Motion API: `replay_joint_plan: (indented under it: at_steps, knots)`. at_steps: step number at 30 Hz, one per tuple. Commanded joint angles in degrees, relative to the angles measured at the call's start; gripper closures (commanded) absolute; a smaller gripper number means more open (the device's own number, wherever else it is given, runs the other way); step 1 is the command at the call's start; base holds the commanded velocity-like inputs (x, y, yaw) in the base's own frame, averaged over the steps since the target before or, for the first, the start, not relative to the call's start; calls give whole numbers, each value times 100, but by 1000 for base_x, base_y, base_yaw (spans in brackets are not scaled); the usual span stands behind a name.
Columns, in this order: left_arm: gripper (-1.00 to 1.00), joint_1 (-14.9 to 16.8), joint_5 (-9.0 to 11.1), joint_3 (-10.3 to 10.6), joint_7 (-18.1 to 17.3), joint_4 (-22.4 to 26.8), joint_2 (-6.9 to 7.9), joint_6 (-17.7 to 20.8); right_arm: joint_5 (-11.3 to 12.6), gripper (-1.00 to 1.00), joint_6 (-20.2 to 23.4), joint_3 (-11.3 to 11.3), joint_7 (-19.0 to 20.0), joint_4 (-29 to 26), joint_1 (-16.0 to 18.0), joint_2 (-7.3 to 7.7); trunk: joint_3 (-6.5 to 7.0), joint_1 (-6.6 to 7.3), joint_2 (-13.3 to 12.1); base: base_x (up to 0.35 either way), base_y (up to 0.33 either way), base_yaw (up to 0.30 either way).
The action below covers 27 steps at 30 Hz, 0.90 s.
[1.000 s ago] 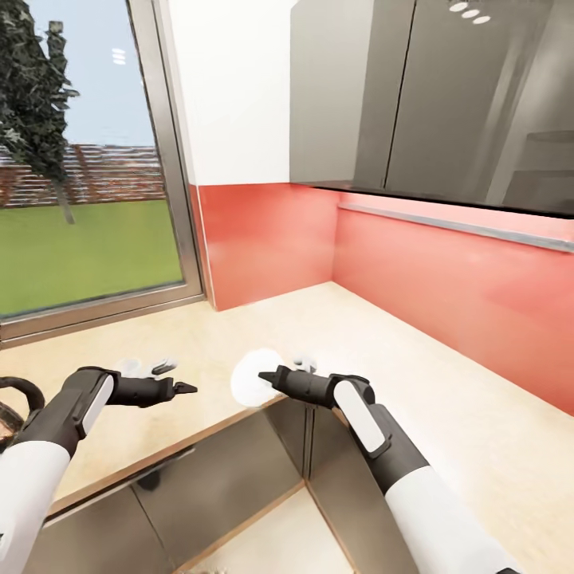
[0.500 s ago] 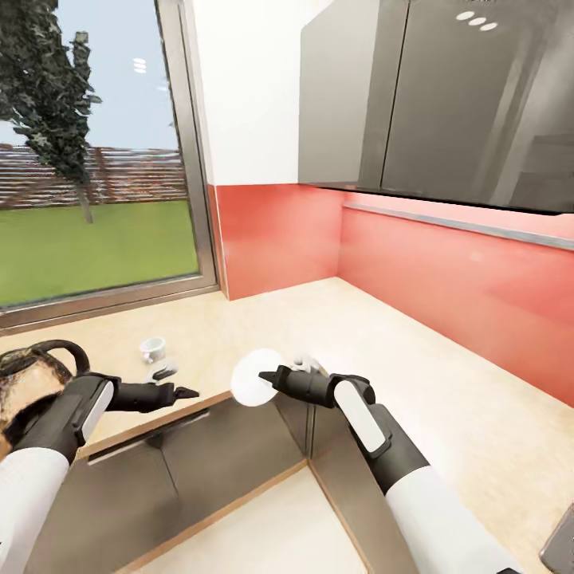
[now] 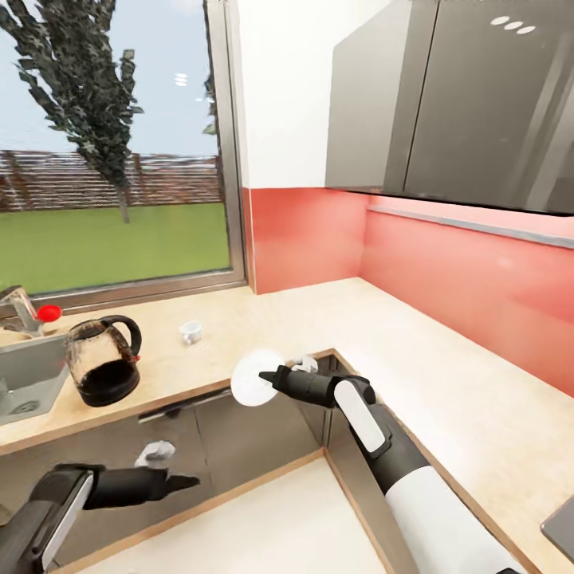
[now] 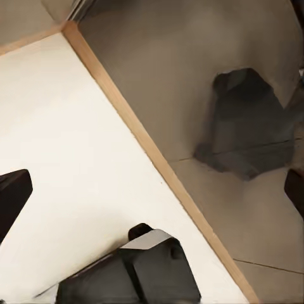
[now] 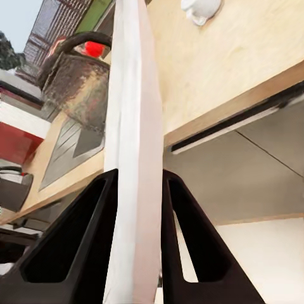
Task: Set up a coffee station on the kitchen countertop: keep the coffee maker on the countertop, move the bottle of coffee from the kitchen shelf to the counter next to the coffee maker, place a paper coffee filter on top of the coffee maker, put the saucer next to the coffee maker with the coffee cup on the saucer, and place the electric kettle next to the coffee maker.
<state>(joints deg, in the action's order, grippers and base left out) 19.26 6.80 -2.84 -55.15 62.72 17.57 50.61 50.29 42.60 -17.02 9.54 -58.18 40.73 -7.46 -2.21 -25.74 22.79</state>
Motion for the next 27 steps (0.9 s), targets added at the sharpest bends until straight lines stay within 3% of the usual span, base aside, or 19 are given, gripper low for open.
replay_joint_plan:
  at_steps: [1,4,5,6,8,9,12,13,14,15,17,20,27]
  knots:
    - [-100,-523,7,-41,85,-104,-14,-396,-19,100,21,6,30,-1,5,-1,-6,-4,13,-16,0,193]
    - [-100,-1075,-95,-45,368,-646,-41,-783,-19,100,21,-1,30,-7,5,-1,11,-4,13,-8,0,193]
    - [-100,-1238,-181,-43,634,-1204,-51,-1112,-19,100,21,-2,30,-8,5,-1,17,-4,13,-2,0,193]
    - [-100,-1338,-252,-42,1014,-2063,-58,-1676,-15,100,21,-2,30,-9,5,-5,22,-4,13,-1,0,193]
    - [-100,-1379,-286,-41,1453,-2965,-65,-2302,-12,100,21,-3,27,-9,5,-8,34,-4,13,0,0,193]
    - [-100,-1396,-301,-36,2019,-3827,-68,-2914,-11,100,21,-10,24,-9,5,-16,39,-4,13,0,0,206]
    - [-100,-1404,-289,-53,3320,-4876,-91,-3723,-14,100,21,-44,27,-4,5,-50,53,-4,13,0,0,223]
    - [-100,-1406,-281,-55,3718,-5047,-136,-3847,-14,100,21,-51,28,-3,5,-60,56,-4,13,0,0,230]
    - [-100,-1407,-282,-54,4598,-5263,-345,-3974,-12,100,26,-59,26,-2,5,-86,59,-4,13,0,0,233]
    - [-100,-1407,-283,-52,5013,-5321,-452,-4005,-11,100,27,-61,24,-1,5,-94,60,-4,13,0,0,233]
    - [-100,-1408,-281,-51,5745,-5433,-627,-4038,-11,100,29,-63,22,-1,5,-101,62,-4,13,0,0,243]
    - [-100,-1408,-270,-49,6540,-5675,-821,-4070,-9,100,36,-64,21,-8,5,-111,63,-4,13,0,0,261]
    - [-100,-1408,-285,-55,6723,-5732,-894,-4088,-4,100,46,-82,223,17,5,-136,63,-4,13,-19,0,273]
